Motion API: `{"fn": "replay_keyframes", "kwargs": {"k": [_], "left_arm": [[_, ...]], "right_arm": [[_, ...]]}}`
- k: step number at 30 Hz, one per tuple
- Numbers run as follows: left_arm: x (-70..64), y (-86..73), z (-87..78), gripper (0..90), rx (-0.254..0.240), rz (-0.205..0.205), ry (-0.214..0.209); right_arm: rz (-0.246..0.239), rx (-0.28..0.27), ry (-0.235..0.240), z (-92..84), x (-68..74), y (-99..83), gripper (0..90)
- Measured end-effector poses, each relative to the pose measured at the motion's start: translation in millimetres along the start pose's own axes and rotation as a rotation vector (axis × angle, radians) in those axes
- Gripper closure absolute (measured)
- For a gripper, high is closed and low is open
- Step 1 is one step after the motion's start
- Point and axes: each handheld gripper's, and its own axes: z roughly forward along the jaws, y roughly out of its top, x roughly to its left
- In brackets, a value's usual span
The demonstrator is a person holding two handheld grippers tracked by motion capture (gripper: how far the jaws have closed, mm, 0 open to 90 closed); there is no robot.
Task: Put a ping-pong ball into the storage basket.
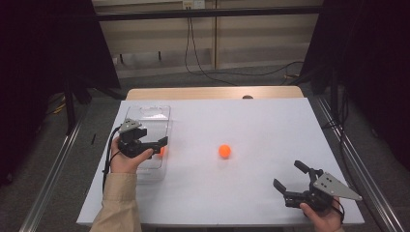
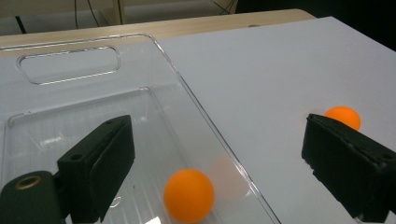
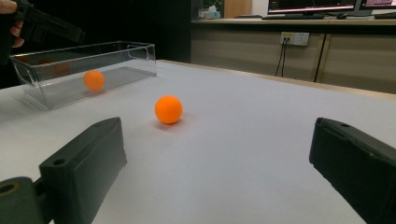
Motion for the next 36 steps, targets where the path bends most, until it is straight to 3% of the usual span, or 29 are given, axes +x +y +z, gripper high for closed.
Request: {"fn": "replay_keyframes", "kwargs": {"k": [36], "left_arm": [[-24.9, 8.1, 7.4, 7.0, -0.024, 0.022, -0.084]], "right_arm": [[-0.010, 0.003, 0.006, 0.8, 0.4, 0.7, 2.8]]}}
